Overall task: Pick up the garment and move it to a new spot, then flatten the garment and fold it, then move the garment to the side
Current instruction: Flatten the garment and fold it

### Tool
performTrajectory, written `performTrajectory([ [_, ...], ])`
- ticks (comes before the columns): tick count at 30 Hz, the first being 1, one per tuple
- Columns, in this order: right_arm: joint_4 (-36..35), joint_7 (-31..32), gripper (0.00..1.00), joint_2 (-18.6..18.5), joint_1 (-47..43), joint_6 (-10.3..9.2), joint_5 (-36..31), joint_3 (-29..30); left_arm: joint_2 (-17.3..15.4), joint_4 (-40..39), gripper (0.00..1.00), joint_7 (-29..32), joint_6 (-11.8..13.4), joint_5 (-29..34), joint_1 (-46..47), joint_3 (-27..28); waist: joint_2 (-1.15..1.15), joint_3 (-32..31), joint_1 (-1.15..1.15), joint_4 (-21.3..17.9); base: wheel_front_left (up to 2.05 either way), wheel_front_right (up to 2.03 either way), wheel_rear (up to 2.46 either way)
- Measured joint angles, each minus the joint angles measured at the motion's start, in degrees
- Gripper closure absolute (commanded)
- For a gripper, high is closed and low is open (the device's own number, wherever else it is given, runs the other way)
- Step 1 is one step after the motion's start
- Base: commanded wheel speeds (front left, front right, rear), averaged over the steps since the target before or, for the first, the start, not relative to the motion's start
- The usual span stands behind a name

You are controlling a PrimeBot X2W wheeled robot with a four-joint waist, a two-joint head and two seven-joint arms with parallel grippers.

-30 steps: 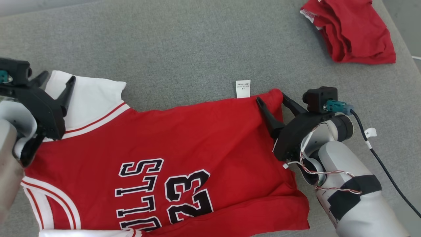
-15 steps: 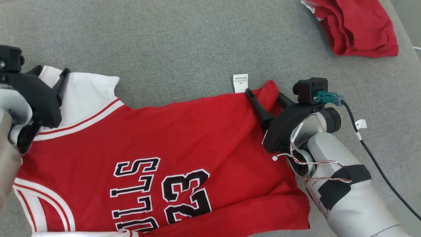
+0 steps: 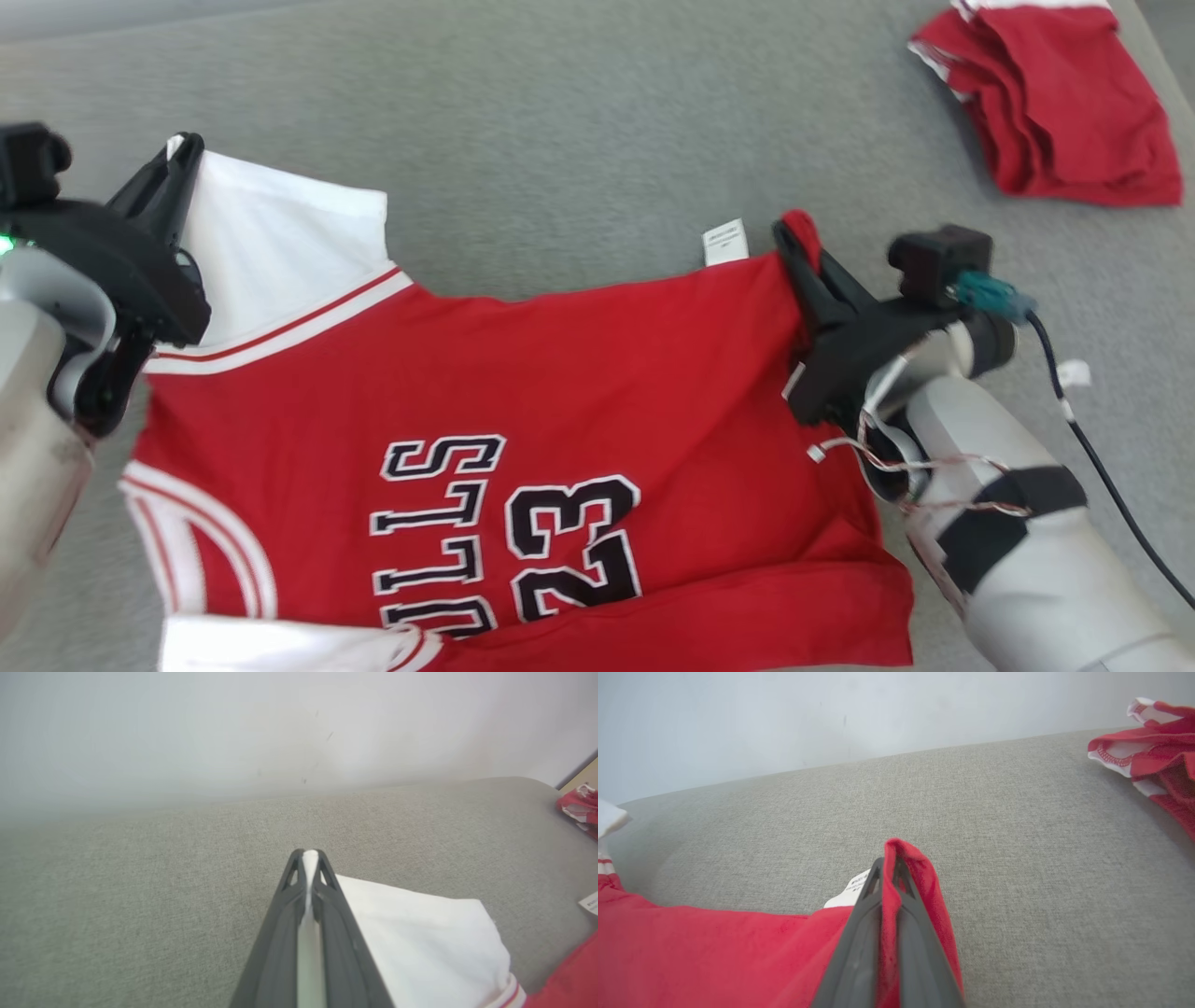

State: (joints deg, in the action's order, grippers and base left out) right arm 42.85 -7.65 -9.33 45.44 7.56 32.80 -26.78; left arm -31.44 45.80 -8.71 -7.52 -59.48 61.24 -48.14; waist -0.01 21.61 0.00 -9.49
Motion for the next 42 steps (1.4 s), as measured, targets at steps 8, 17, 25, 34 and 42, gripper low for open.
performTrajectory([
  [8, -5.5, -3.9, 1.00, -5.4, -6.7, 0.00, 3.0, -2.6, -4.6, -12.3, 1.00, -5.5, 0.0, -3.7, -7.7, 1.4, 0.00, -3.3, 0.00, 3.9, 0.00, 0.00, 0.00],
  [17, -13.6, -6.0, 1.00, -11.4, -17.4, 0.00, 8.0, -2.4, -5.4, -31.8, 1.00, -6.4, 4.9, -3.0, -27.2, 12.2, 0.01, -7.8, 0.01, 6.9, 0.00, 0.00, 0.00],
  [25, -18.3, -6.7, 1.00, -12.9, -26.1, 0.00, 10.7, 0.8, -1.0, -41.8, 1.00, -6.4, 9.6, 2.4, -46.9, 20.9, 0.01, -10.5, 0.02, 9.1, 0.00, 0.00, 0.00],
  [34, -23.3, -7.1, 1.00, -13.0, -35.9, 0.00, 11.5, 4.2, 5.9, -44.5, 1.00, -6.4, 9.6, 5.7, -60.2, 25.5, 0.01, -12.0, 0.02, 10.2, 0.00, 0.00, 0.00],
  [42, -25.8, -6.5, 0.00, -12.5, -41.2, 0.00, 11.0, 7.3, 8.5, -40.2, 0.00, -6.4, 9.1, 10.3, -62.8, 30.0, 0.01, -12.4, 0.01, 10.0, 0.00, 0.00, 0.00],
])
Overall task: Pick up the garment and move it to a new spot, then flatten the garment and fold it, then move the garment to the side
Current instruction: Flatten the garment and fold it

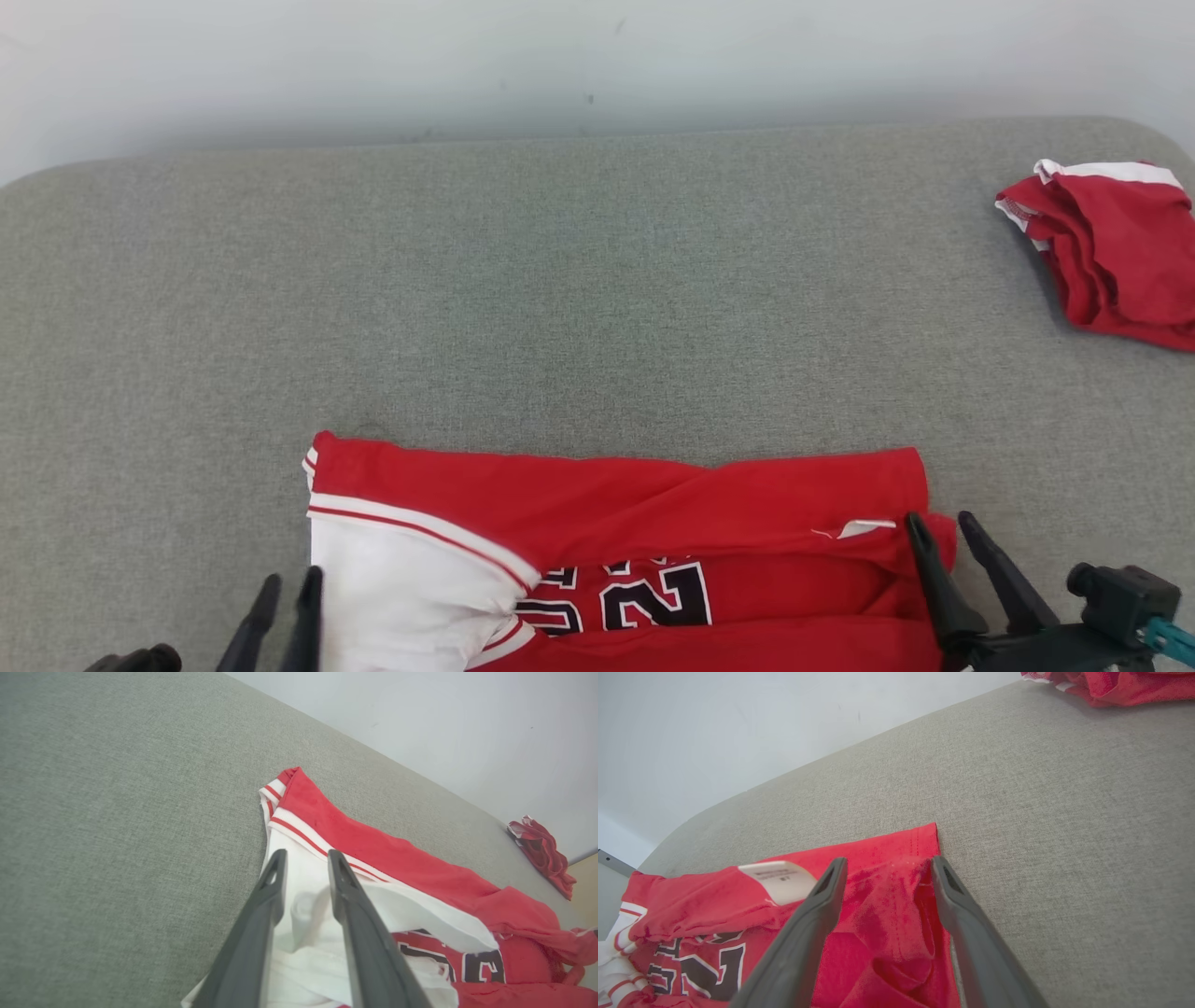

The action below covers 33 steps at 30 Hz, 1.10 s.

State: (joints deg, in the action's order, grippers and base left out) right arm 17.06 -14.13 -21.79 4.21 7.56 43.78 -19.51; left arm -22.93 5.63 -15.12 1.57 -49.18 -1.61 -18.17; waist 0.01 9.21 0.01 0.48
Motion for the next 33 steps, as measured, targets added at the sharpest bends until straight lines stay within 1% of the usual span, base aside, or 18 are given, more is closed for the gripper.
performTrajectory([
  [2, -1.1, 0.0, 0.00, -0.1, -1.0, 0.00, 0.0, 0.9, 1.4, 0.3, 0.00, 0.0, -0.6, 1.4, -0.5, 1.7, 0.00, -0.3, 0.00, -0.1, 0.00, 0.00, 0.00],
  [5, -1.7, 0.2, 0.00, -0.4, -2.1, 0.00, -0.3, 2.4, 3.9, -0.1, 0.00, 0.0, -1.2, 4.9, -1.2, 6.0, 0.00, -0.8, 0.00, -0.4, 0.00, 0.00, 0.00],
  [6, -1.7, 0.5, 0.00, -0.5, -2.2, 0.00, -0.6, 2.7, 4.4, -0.5, 0.00, 0.0, -1.5, 7.1, -1.2, 7.4, 0.00, -1.1, 0.00, -0.4, 0.00, 0.00, 0.00],
  [8, -1.7, 1.1, 0.00, -0.3, -2.1, 0.00, -1.1, 3.3, 6.3, -1.5, 0.00, 0.0, -1.3, 11.5, -1.2, 11.2, 0.00, -1.5, 0.00, -0.5, 0.00, 0.00, 0.00],
  [10, -1.0, 1.6, 0.00, 0.3, -1.9, 0.00, -1.7, 3.7, 9.4, -3.0, 0.00, 0.0, -1.6, 14.8, -1.1, 16.2, 0.00, -2.0, 0.00, -0.5, 0.00, 0.00, 0.00],
  [13, 2.2, 2.8, 0.00, 1.9, -0.6, 0.00, -2.7, 4.1, 12.7, -4.4, 0.00, 0.0, -2.7, 22.2, -0.9, 21.7, 0.00, -2.7, 0.00, -0.5, 0.00, 0.00, 0.00],
  [15, 4.5, 3.4, 0.00, 3.1, 0.4, 0.00, -3.2, 3.7, 14.9, -5.2, 0.00, 0.0, -4.1, 26.8, -0.6, 24.5, 0.00, -3.0, 0.00, -0.4, 0.00, 0.00, 0.00],
  [17, 7.3, 3.6, 0.00, 4.3, 1.5, 0.00, -3.8, 3.2, 15.6, -5.7, 0.00, 0.0, -5.2, 32.8, -0.5, 25.4, 0.00, -3.3, 0.00, -0.2, 0.00, 0.00, 0.00],
  [18, 8.7, 3.5, 0.00, 4.7, 2.0, 0.00, -3.8, 3.0, 16.3, -5.5, 0.00, 0.0, -5.7, 34.0, -0.5, 25.8, 0.00, -3.4, 0.00, -0.1, 0.00, 0.00, 0.00],
  [20, 11.9, 3.5, 0.00, 5.3, 3.0, 0.00, -4.0, 2.3, 17.8, -4.9, 0.00, 0.0, -6.4, 35.5, -0.6, 26.8, -0.01, -3.5, -0.01, -0.1, 0.00, 0.00, 0.00],
  [22, 14.8, 3.0, 0.00, 6.1, 3.9, 0.00, -4.0, 1.8, 18.5, -4.2, 0.00, 0.0, -7.1, 36.5, -0.7, 28.0, -0.01, -3.7, 0.00, -0.1, 0.00, 0.00, 0.00],
  [26, 20.4, 2.0, 0.00, 8.0, 6.0, 0.00, -3.4, 0.7, 19.2, -3.0, 0.00, 0.0, -7.8, 37.7, -1.1, 29.7, -0.01, -3.8, 0.00, -0.2, 0.00, 0.00, 0.00],
  [29, 23.6, 1.4, 0.00, 8.8, 7.2, 0.00, -2.8, -1.1, 19.5, -2.6, 0.00, 0.0, -8.2, 39.4, -1.1, 29.7, -0.01, -3.9, 0.00, 0.2, 0.00, 0.00, 0.00],
  [30, 24.5, 0.9, 0.02, 8.9, 7.5, 0.00, -2.5, -1.5, 19.6, -2.6, 0.00, 0.0, -8.4, 39.5, -1.1, 29.7, 0.00, -4.0, 0.00, 0.4, 0.00, 0.00, 0.00],
  [31, 24.5, 0.9, 0.66, 8.9, 7.5, 0.00, -2.5, -1.5, 19.6, -2.6, 0.00, 0.0, -8.4, 39.5, -1.1, 29.7, 0.00, -4.0, 0.00, 0.4, 0.00, 0.00, 0.00],
  [32, 25.3, 0.6, 0.96, 9.0, 7.8, -0.01, -1.9, -1.7, 19.7, -2.5, 0.00, 0.0, -8.6, 39.6, -1.1, 29.8, 0.00, -4.1, 0.00, 0.5, 0.00, 0.00, 0.00],
  [33, 26.0, 0.4, 1.00, 9.1, 8.1, -0.01, -1.3, -1.9, 19.7, -2.5, 0.00, 0.0, -8.6, 39.7, -1.1, 29.8, 0.00, -4.2, 0.00, 0.6, 0.00, 0.00, 0.00],
])
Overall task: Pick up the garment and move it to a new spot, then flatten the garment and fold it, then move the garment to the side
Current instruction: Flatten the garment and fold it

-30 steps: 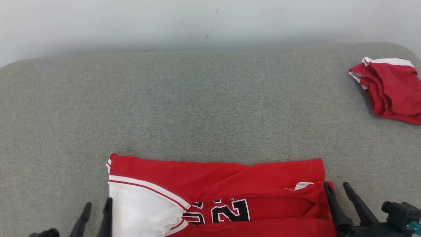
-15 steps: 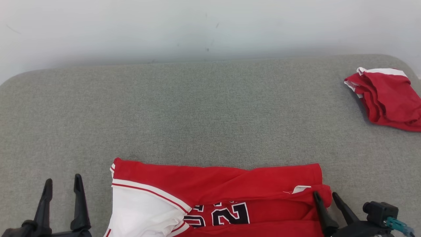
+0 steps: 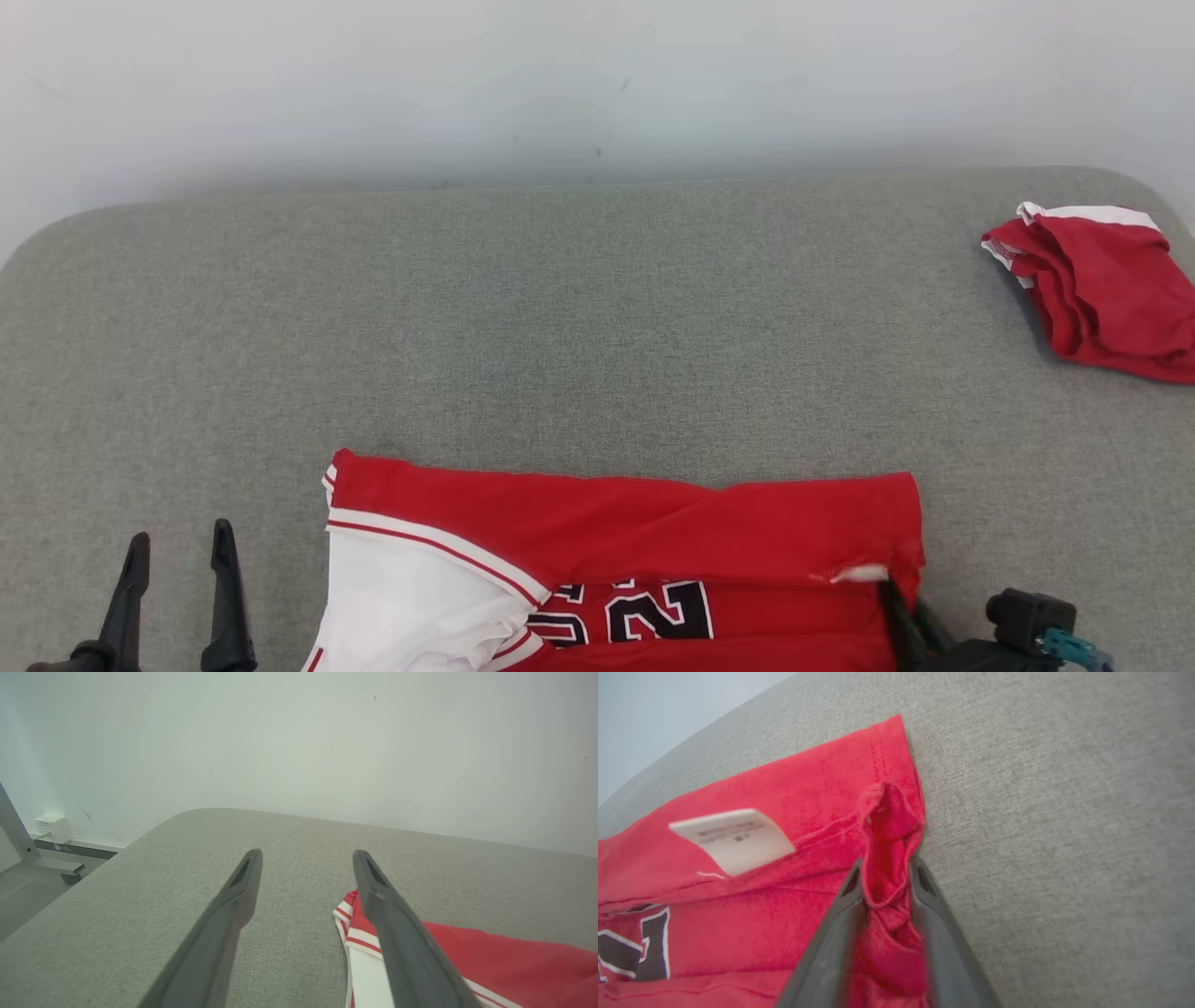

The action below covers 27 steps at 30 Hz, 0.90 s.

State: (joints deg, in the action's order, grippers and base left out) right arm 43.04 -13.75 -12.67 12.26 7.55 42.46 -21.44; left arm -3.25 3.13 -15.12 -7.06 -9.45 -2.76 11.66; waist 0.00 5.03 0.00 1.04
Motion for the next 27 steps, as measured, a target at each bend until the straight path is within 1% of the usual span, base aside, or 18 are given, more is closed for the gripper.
performTrajectory([
  [3, 1.4, -0.9, 1.00, 0.4, 1.0, 0.00, 1.0, -2.0, 0.2, 0.1, 0.00, 0.0, -0.1, 0.4, 0.0, 0.3, 0.00, -0.1, 0.00, 0.1, 0.00, 0.00, 0.00],
  [7, 1.8, -0.9, 1.00, -0.9, 4.3, 0.00, 1.2, -2.8, 0.2, 0.1, 0.00, 0.0, -0.3, 0.5, 0.0, 0.6, 0.00, 0.3, -0.01, -0.4, 0.00, 0.00, 0.00],
  [11, 2.5, -1.0, 1.00, -3.8, 9.3, 0.01, 1.7, -1.7, 0.3, 0.1, 0.00, 0.0, -0.3, 0.6, 0.4, 0.7, -0.01, 1.0, -0.01, -0.8, 0.00, 0.00, 0.00],
  [14, 4.5, -1.2, 1.00, -6.6, 11.9, 0.01, 2.1, -0.6, 0.3, 0.2, 0.00, 0.0, -0.4, 0.3, 0.8, 0.4, -0.01, 1.6, -0.01, -0.9, 0.00, 0.00, 0.00],
  [21, 8.7, -1.2, 1.00, -12.5, 15.0, 0.01, 2.6, 2.1, 0.3, 0.4, 0.00, 0.0, -0.4, -0.2, 1.6, -0.7, -0.01, 2.7, -0.02, -0.7, 0.00, 0.00, 0.00],
  [24, 8.6, -1.2, 1.00, -13.7, 14.9, 0.01, 2.6, 2.3, 0.3, 0.5, 0.00, 0.0, -0.4, -0.2, 1.8, -0.9, -0.01, 2.5, -0.01, -0.7, 0.00, 0.00, 0.00],
  [27, 6.5, -1.3, 1.00, -14.1, 13.9, 0.01, 1.9, 0.8, 0.3, 0.7, 0.00, 0.0, -0.4, -0.3, 1.6, -0.7, -0.01, 1.8, -0.01, -1.0, 0.00, 0.00, 0.00],
])
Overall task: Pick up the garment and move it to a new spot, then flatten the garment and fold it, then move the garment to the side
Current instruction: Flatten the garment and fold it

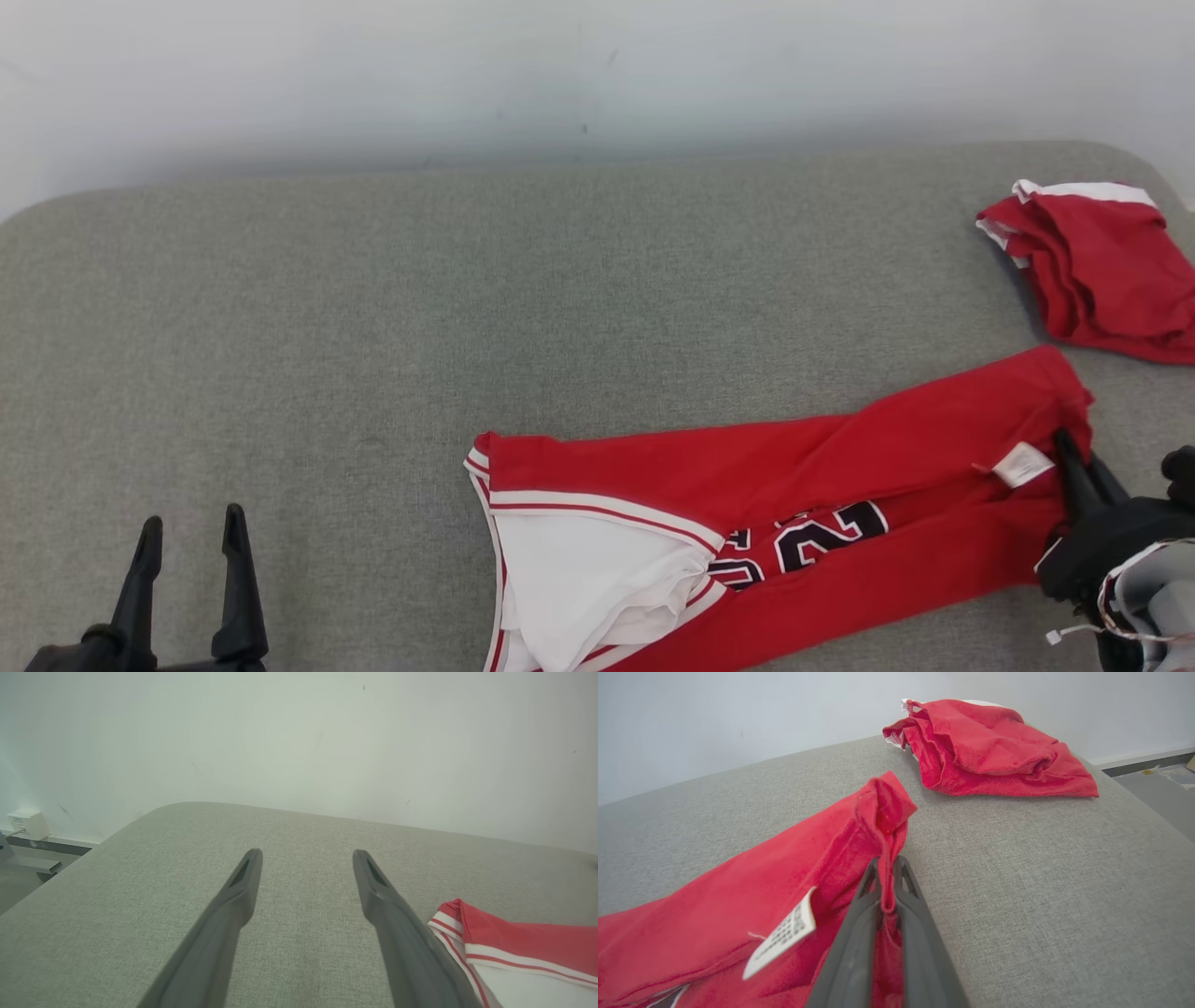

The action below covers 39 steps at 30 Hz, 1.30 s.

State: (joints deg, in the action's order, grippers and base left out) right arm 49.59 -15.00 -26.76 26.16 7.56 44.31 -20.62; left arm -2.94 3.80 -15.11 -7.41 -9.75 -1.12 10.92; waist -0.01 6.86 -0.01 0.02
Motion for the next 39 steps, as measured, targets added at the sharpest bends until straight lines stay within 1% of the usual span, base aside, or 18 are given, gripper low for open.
performTrajectory([
  [3, -3.8, 0.0, 1.00, 0.1, -2.1, 0.00, 0.3, -1.3, 0.0, 0.2, 0.00, 0.0, 0.0, 0.0, -0.5, -0.1, 0.00, -1.1, 0.00, -0.4, 0.00, 0.00, 0.00],
  [5, -7.5, -0.1, 1.00, 0.3, -3.6, 0.00, 0.2, -2.6, 0.0, 0.3, 0.00, 0.0, 0.0, -0.1, -0.8, -0.1, 0.00, -1.9, 0.01, -0.6, 0.00, 0.00, 0.00],
  [8, -13.3, -0.1, 1.00, 1.6, -6.1, 0.00, -0.2, -4.7, 0.0, 0.2, 0.00, 0.0, 0.0, -0.3, -1.6, -0.2, 0.00, -3.1, 0.01, -0.9, 0.00, 0.00, 0.00],
  [13, -21.2, 1.0, 1.00, 5.4, -8.8, 0.00, -1.5, -9.0, 0.0, 0.1, 0.00, 0.0, 0.1, -0.5, -2.1, -0.8, 0.00, -4.4, 0.01, -1.2, 0.00, 0.00, 0.00],
  [16, -24.9, 2.9, 1.00, 8.5, -9.3, -0.01, -2.7, -12.1, 0.0, 0.2, 0.00, 0.0, 0.2, -0.6, -2.4, -1.5, 0.00, -4.6, 0.01, -0.8, 0.00, 0.00, 0.00],
  [19, -27.1, 4.5, 1.00, 12.2, -9.9, 0.00, -3.8, -15.4, 0.0, 0.4, 0.00, 0.0, 0.3, -0.8, -2.4, -2.3, 0.00, -4.7, 0.01, 0.0, 0.00, 0.00, 0.00],
  [23, -27.8, 5.7, 1.00, 16.6, -10.2, 0.00, -4.8, -19.2, 0.0, 1.0, 0.00, 0.0, 0.3, -0.9, -2.4, -2.7, 0.01, -4.8, 0.01, 1.2, 0.00, 0.00, 0.00],
  [27, -25.9, 5.5, 1.00, 20.6, -9.8, 0.00, -5.0, -21.2, 0.0, 1.5, 0.00, 0.0, 0.3, -0.9, -2.3, -3.1, 0.01, -4.7, 0.02, 2.4, 0.00, 0.00, 0.00],
  [32, -21.3, 4.4, 1.00, 23.0, -7.8, 0.00, -4.5, -22.9, 0.0, 2.1, 0.00, 0.0, 0.3, -0.9, -1.7, -3.1, 0.01, -4.3, 0.01, 3.4, 0.00, 0.00, 0.00],
  [36, -17.2, 2.4, 1.00, 23.6, -5.8, -0.01, -3.2, -22.9, 0.0, 2.5, 0.00, 0.0, 0.4, -1.1, -1.4, -3.4, 0.00, -4.1, 0.01, 3.8, 0.00, 0.00, 0.00],
  [38, -16.6, 1.9, 1.00, 23.6, -5.3, -0.01, -1.0, -24.2, 0.0, 2.8, 0.00, 0.0, 0.5, -1.3, -1.3, -3.6, 0.00, -4.2, 0.01, 3.9, 0.00, 0.00, 0.00],
  [39, -16.5, 1.8, 0.80, 23.6, -5.2, -0.01, -0.1, -25.2, 0.0, 2.9, 0.00, 0.0, 0.5, -1.4, -1.3, -3.8, 0.01, -4.3, 0.01, 4.0, 0.00, 0.00, 0.00],
])
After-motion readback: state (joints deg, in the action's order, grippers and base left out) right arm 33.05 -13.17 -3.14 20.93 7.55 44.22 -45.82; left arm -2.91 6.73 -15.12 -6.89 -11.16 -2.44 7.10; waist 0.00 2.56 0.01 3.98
